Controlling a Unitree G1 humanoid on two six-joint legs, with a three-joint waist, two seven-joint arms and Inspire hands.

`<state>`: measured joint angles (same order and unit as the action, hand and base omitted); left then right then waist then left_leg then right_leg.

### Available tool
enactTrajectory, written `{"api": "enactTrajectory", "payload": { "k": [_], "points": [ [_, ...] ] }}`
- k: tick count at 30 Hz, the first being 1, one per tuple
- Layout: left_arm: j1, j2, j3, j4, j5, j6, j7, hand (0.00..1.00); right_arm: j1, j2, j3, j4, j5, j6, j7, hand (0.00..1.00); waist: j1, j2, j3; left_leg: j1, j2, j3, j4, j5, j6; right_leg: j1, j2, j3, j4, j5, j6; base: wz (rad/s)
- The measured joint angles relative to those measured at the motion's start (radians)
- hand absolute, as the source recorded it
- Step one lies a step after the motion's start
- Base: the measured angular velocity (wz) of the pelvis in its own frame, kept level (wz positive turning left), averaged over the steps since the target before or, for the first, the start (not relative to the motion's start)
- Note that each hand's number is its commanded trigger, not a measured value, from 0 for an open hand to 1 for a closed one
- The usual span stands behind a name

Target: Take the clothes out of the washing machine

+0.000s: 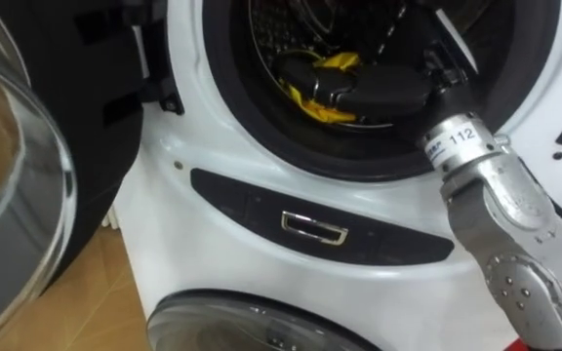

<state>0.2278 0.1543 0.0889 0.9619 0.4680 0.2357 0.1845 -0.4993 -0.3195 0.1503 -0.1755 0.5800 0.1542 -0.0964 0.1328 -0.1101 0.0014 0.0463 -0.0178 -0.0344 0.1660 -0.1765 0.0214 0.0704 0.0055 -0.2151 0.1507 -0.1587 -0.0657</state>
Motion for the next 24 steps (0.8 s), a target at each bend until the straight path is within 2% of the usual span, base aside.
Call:
{"api": "enactTrajectory", "payload": {
  "k": [5,7,11,12,15,19,20,21,23,24],
  "points": [
    [0.015,-0.005,0.021,-0.001,0.004,-0.002,0.0,0.0,0.002,-0.022,0.0,0.004,-0.021,0.015,0.001,0.0,-0.006,-0.002,-0.0005,0.0,0.0,-0.004,0.006,-0.004,0.006,0.004,-0.005,-0.005,0.002,0.001,0.007,0.01],
    [0.027,-0.005,0.028,-0.007,0.004,-0.001,-0.001,0.0,0.01,-0.035,0.0,0.005,-0.065,0.022,0.005,0.0,-0.004,-0.006,-0.003,0.001,-0.008,-0.003,0.005,-0.005,0.008,0.004,-0.004,-0.005,0.002,0.001,0.01,0.0],
    [0.047,-0.007,0.032,-0.007,0.004,-0.001,-0.006,0.0,0.011,-0.035,0.0,0.008,-0.147,0.035,0.017,0.0,-0.015,-0.01,-0.0037,-0.001,-0.012,-0.011,0.011,-0.007,0.012,0.004,-0.006,-0.01,0.002,0.001,0.013,0.04],
    [0.047,-0.007,0.036,-0.008,0.004,0.0,-0.016,0.0,0.011,-0.035,0.0,0.009,-0.183,0.045,0.031,0.0,-0.019,-0.014,-0.0062,-0.002,-0.012,-0.018,0.015,-0.008,0.014,0.004,-0.006,-0.009,0.002,0.002,0.014,0.06],
    [0.049,-0.01,0.058,-0.009,0.004,0.006,-0.045,0.0,0.011,-0.042,-0.001,0.012,-0.242,0.067,0.087,0.0,-0.03,-0.016,-0.0064,-0.003,-0.014,-0.027,0.019,-0.011,0.019,0.013,-0.011,-0.014,0.002,-0.002,0.021,0.07],
    [0.039,-0.008,0.075,-0.008,0.004,0.013,-0.06,0.0,0.011,-0.05,-0.001,0.031,-0.338,0.067,0.163,0.0,-0.041,-0.022,-0.0051,-0.005,-0.019,-0.027,0.026,-0.014,0.023,0.013,-0.02,-0.015,0.002,-0.004,0.026,0.01],
    [0.039,-0.008,0.076,-0.007,0.004,0.017,-0.061,0.0,0.011,-0.05,-0.001,0.035,-0.354,0.067,0.175,0.0,-0.042,-0.028,-0.009,-0.003,-0.02,-0.028,0.028,-0.014,0.024,0.013,-0.019,-0.016,0.003,-0.004,0.027,0.0],
    [0.03,-0.007,0.076,-0.007,0.004,0.025,-0.066,0.0,0.011,-0.05,0.0,0.046,-0.393,0.067,0.198,0.0,-0.044,-0.025,-0.0067,-0.001,-0.021,-0.028,0.031,-0.015,0.025,0.013,-0.018,-0.015,0.004,-0.003,0.028,0.0],
    [0.027,-0.005,0.076,-0.002,0.004,0.029,-0.077,0.0,0.009,-0.052,-0.001,0.064,-0.457,0.067,0.24,0.0,-0.044,-0.034,-0.0109,0.001,-0.028,-0.03,0.032,-0.014,0.028,0.016,-0.02,-0.018,0.005,-0.002,0.031,0.03],
    [0.02,0.0,0.076,-0.001,0.004,0.03,-0.087,0.0,-0.001,-0.068,-0.001,0.094,-0.501,0.068,0.275,0.0,-0.042,-0.042,-0.0101,0.002,-0.027,-0.034,0.032,-0.013,0.029,0.018,-0.022,-0.025,0.005,-0.001,0.031,0.07]
  ]
}}
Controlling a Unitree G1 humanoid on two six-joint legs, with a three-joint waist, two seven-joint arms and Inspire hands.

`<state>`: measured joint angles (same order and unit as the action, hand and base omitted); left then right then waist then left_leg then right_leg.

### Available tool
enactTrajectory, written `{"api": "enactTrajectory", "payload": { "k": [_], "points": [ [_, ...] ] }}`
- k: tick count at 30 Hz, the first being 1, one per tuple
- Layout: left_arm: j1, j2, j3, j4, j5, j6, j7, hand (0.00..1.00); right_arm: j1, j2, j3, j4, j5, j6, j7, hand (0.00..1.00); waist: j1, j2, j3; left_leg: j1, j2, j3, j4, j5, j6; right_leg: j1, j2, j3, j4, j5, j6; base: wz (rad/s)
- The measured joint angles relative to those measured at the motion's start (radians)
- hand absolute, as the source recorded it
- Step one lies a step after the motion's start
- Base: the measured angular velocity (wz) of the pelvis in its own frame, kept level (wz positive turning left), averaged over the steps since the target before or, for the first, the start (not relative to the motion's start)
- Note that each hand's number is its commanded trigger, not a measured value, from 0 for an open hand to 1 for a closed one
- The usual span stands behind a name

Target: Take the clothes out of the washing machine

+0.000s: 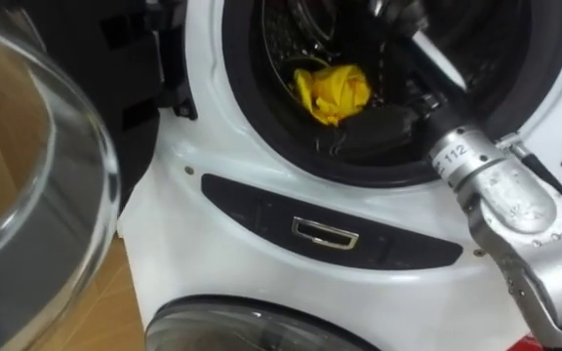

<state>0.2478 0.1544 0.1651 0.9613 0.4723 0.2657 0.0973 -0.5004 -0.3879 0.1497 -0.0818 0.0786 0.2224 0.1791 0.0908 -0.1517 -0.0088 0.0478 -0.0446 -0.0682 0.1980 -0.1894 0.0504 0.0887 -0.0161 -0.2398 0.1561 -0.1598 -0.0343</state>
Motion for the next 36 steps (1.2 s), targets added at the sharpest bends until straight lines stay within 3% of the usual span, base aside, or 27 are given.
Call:
{"api": "enactTrajectory", "payload": {
  "k": [10,15,19,28,36],
  "points": [
    [-0.013,0.022,0.016,-0.001,0.0,0.045,-0.046,0.0,-0.137,-0.028,-0.016,0.194,-0.048,0.038,0.213,0.0,-0.004,-0.042,0.0039,-0.006,-0.008,-0.001,0.024,-0.003,0.005,-0.002,-0.002,0.013,0.011,-0.004,0.007,0.0],
    [-0.014,0.024,0.015,-0.011,0.001,0.06,-0.053,0.0,-0.195,-0.052,-0.021,0.259,-0.051,0.064,0.246,0.0,-0.003,-0.042,0.0037,-0.016,-0.015,-0.014,0.04,-0.005,0.008,-0.003,-0.006,0.002,0.012,-0.003,0.009,0.08],
    [-0.014,0.022,0.028,-0.011,0.001,0.061,-0.061,0.0,-0.196,-0.068,-0.045,0.268,-0.192,0.075,0.276,0.0,0.003,-0.042,0.0037,-0.019,-0.014,-0.022,0.042,-0.005,0.012,-0.002,-0.01,-0.009,0.013,0.001,0.014,0.08],
    [-0.017,0.02,0.029,-0.038,0.002,0.039,-0.065,0.0,-0.195,-0.068,-0.069,0.258,-0.266,0.059,0.343,0.0,0.001,-0.02,0.0016,-0.015,-0.017,-0.022,0.042,-0.01,0.021,0.002,-0.015,-0.011,0.014,0.007,0.021,0.0],
    [-0.015,0.019,0.027,-0.04,0.002,0.034,-0.06,0.0,-0.193,-0.068,-0.081,0.259,-0.279,0.059,0.349,0.0,-0.007,-0.018,0.0031,-0.012,-0.019,-0.019,0.04,-0.009,0.028,0.005,-0.019,-0.009,0.014,0.01,0.025,0.0]
  ]
}}
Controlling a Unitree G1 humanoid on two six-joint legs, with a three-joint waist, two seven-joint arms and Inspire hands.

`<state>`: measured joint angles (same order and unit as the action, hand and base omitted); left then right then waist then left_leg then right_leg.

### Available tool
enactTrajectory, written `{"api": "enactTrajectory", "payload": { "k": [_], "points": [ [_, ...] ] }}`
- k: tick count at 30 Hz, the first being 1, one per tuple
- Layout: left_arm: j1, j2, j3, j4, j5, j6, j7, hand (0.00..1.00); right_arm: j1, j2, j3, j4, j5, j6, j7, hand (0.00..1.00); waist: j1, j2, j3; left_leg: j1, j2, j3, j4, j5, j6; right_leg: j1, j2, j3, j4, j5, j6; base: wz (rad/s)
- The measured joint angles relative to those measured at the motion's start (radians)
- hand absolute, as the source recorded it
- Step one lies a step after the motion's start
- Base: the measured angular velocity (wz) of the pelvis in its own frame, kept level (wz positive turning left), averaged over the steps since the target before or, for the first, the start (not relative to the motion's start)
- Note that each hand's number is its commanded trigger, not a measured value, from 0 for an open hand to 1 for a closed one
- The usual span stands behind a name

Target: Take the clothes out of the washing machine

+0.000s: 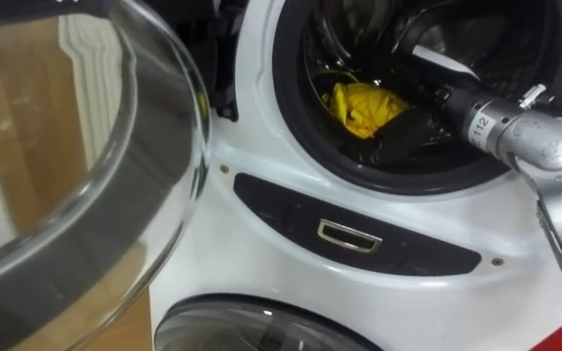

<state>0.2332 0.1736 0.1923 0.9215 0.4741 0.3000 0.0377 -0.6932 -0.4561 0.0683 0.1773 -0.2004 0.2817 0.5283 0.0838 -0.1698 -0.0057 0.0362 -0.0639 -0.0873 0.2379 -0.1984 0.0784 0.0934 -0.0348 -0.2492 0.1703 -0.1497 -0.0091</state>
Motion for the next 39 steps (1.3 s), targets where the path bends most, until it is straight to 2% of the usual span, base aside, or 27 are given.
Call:
{"api": "enactTrajectory", "payload": {
  "k": [7,10,17,26,31,39],
  "points": [
    [0.012,-0.001,0.027,-0.02,0.012,0.001,-0.001,0.0,0.005,0.0,-0.014,0.0,-0.004,0.011,0.0,0.0,-0.006,-0.003,-0.0023,0.003,-0.002,0.002,0.0,-0.002,0.007,0.005,-0.002,0.001,-0.001,0.006,0.003,0.01],
    [0.013,-0.002,0.032,-0.03,0.02,0.001,-0.003,0.0,0.005,0.0,-0.014,-0.001,-0.031,0.017,0.011,1.0,-0.006,-0.003,-0.0023,0.006,-0.002,0.002,-0.002,-0.002,0.009,0.012,-0.002,0.003,-0.001,0.007,0.003,0.0],
    [0.012,-0.003,0.03,-0.039,0.017,0.003,-0.021,0.0,0.003,-0.002,-0.024,-0.001,-0.119,0.018,0.09,1.0,-0.004,-0.003,-0.0023,0.016,-0.002,-0.004,-0.002,-0.002,0.009,0.021,-0.001,0.002,-0.002,0.007,0.003,0.02],
    [-0.001,-0.001,0.017,-0.059,0.008,-0.004,-0.015,0.0,0.012,-0.002,-0.016,-0.03,-0.319,0.035,0.068,1.0,0.009,-0.004,-0.0025,0.011,-0.002,-0.004,-0.013,-0.002,0.01,0.007,0.0,0.006,0.0,0.007,0.003,-0.02],
    [-0.007,0.003,0.017,-0.059,-0.021,-0.04,0.004,0.0,0.041,-0.003,-0.015,-0.105,-0.362,0.035,0.072,1.0,0.008,-0.006,-0.0031,0.013,-0.002,0.004,-0.021,0.0,0.012,-0.005,0.001,0.033,-0.001,0.007,0.003,-0.06],
    [-0.01,0.004,-0.015,-0.059,-0.07,-0.065,0.012,0.0,0.076,-0.01,-0.015,-0.199,-0.395,0.034,0.085,1.0,0.009,-0.004,-0.0011,0.028,0.004,0.02,-0.049,0.0,0.013,-0.006,0.005,0.052,-0.002,0.007,0.003,-0.06]
  ]
}}
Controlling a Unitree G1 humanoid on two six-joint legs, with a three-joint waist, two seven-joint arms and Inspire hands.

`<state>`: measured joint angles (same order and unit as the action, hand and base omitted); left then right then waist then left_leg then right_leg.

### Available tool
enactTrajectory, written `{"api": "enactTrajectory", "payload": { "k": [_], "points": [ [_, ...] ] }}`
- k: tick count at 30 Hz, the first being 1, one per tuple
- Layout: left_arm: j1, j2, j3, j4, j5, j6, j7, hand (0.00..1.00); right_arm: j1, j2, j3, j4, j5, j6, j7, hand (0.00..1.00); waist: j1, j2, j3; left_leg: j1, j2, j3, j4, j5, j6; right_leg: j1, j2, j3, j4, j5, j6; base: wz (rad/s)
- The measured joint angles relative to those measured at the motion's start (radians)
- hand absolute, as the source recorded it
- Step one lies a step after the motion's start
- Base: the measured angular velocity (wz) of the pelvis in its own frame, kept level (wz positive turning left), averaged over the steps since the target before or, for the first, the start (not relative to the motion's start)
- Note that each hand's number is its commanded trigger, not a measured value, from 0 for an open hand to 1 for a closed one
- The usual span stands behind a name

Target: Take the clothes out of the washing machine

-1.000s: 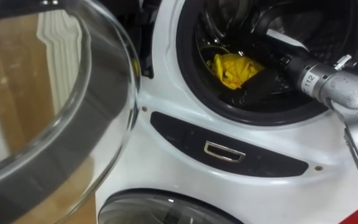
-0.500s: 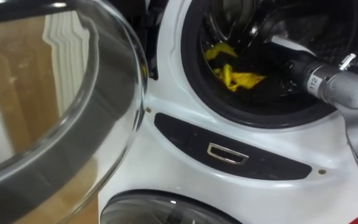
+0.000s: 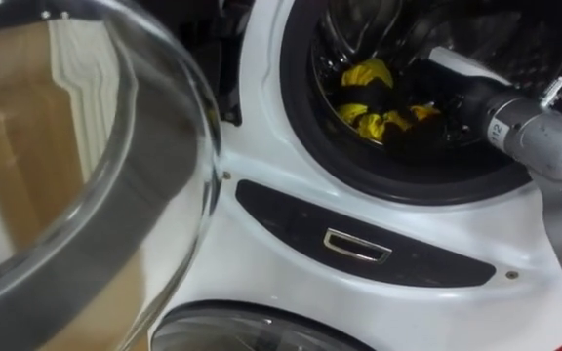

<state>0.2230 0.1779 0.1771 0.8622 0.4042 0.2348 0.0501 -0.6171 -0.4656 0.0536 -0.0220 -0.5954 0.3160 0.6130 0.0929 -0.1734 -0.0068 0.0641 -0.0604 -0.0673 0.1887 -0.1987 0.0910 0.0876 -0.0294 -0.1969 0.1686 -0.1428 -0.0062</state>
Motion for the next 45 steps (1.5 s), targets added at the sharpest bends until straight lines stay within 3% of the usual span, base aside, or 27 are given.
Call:
{"api": "enactTrajectory", "payload": {
  "k": [6,11,13,15,20,21,26,28,30,34,38,40,45],
  "points": [
    [-0.003,0.007,-0.036,0.001,-0.003,-0.007,0.015,0.0,0.001,-0.004,0.004,-0.041,-0.003,0.0,0.002,1.0,0.0,0.007,0.0104,0.001,0.0,0.009,-0.008,0.001,0.001,-0.004,-0.001,0.007,0.0,0.0,0.0,-0.05],
    [-0.004,0.013,-0.045,0.021,-0.022,-0.026,0.037,0.0,0.018,-0.004,0.003,-0.122,-0.003,-0.002,-0.003,1.0,0.016,0.01,0.0127,-0.001,0.006,0.033,-0.021,0.001,0.002,-0.021,0.005,0.036,0.0,-0.001,0.001,-0.14],
    [-0.005,0.013,-0.049,0.045,-0.041,-0.045,0.051,0.0,0.027,-0.004,0.003,-0.156,0.027,-0.013,-0.025,1.0,0.022,0.013,0.0147,-0.001,0.009,0.04,-0.025,0.001,0.002,-0.026,0.007,0.033,0.0,-0.001,0.001,-0.17],
    [-0.005,0.013,-0.049,0.05,-0.041,-0.048,0.069,0.0,0.034,-0.004,0.002,-0.192,0.059,-0.016,-0.046,1.0,0.024,0.009,0.0118,-0.005,0.013,0.053,-0.026,0.001,0.002,-0.036,0.01,0.04,0.003,-0.001,0.001,-0.14],
    [-0.003,0.013,-0.057,0.089,-0.045,-0.072,0.122,0.0,0.04,-0.004,-0.001,-0.296,0.252,-0.019,-0.124,1.0,0.022,0.013,0.0129,-0.002,0.017,0.075,-0.026,0.001,0.001,-0.035,0.013,0.06,-0.001,-0.001,0.001,-0.08],
    [-0.01,0.012,-0.063,0.094,-0.041,-0.074,0.13,0.0,0.055,0.0,-0.004,-0.344,0.286,-0.019,-0.146,1.0,0.02,0.02,0.0173,-0.001,0.017,0.077,-0.026,0.001,0.001,-0.035,0.012,0.063,-0.001,-0.001,0.001,-0.04],
    [0.006,0.002,-0.064,0.099,-0.041,-0.083,0.143,0.0,0.172,0.055,-0.019,-0.486,0.42,-0.061,-0.22,1.0,0.013,0.035,0.0174,0.004,0.016,0.085,-0.025,0.001,0.001,-0.03,0.012,0.091,-0.002,-0.001,0.001,-0.06],
    [0.013,-0.005,-0.07,0.101,-0.041,-0.095,0.155,0.0,0.267,0.093,-0.048,-0.517,0.526,-0.076,-0.25,1.0,0.002,0.052,0.0207,0.016,0.015,0.087,-0.028,0.001,0.001,-0.018,0.01,0.089,-0.002,-0.001,0.001,0.05],
    [0.031,-0.006,-0.074,0.11,-0.041,-0.105,0.169,0.0,0.317,0.11,-0.051,-0.523,0.594,-0.077,-0.266,1.0,-0.003,0.066,0.0153,0.025,0.016,0.089,-0.037,0.001,0.001,-0.014,0.012,0.089,-0.001,-0.001,0.001,-0.11],
    [0.039,-0.006,-0.084,0.136,-0.04,-0.114,0.191,0.0,0.342,0.113,-0.053,-0.524,0.714,-0.089,-0.318,1.0,-0.013,0.09,0.0137,0.031,0.017,0.094,-0.049,-0.001,0.001,-0.017,0.015,0.091,0.0,-0.001,0.001,-0.12],
    [0.051,-0.008,-0.084,0.15,-0.04,-0.121,0.207,0.0,0.349,0.112,-0.053,-0.526,0.8,-0.123,-0.342,1.0,-0.022,0.09,0.007,0.027,0.02,0.095,-0.042,-0.001,-0.003,-0.017,0.016,0.087,0.0,-0.001,0.001,0.0],
    [0.062,-0.01,-0.084,0.162,-0.039,-0.128,0.207,0.0,0.381,0.113,-0.056,-0.539,0.869,-0.141,-0.35,1.0,-0.028,0.086,-0.0033,0.026,0.021,0.092,-0.037,-0.001,-0.004,-0.013,0.017,0.084,0.0,-0.001,0.001,0.06],
    [0.065,-0.015,-0.082,0.177,-0.039,-0.133,0.199,0.0,0.433,0.113,-0.085,-0.545,0.979,-0.158,-0.349,1.0,-0.031,0.081,-0.0058,0.034,0.019,0.091,-0.036,-0.002,-0.003,-0.003,0.014,0.083,0.0,-0.001,0.001,0.01]
  ]
}}
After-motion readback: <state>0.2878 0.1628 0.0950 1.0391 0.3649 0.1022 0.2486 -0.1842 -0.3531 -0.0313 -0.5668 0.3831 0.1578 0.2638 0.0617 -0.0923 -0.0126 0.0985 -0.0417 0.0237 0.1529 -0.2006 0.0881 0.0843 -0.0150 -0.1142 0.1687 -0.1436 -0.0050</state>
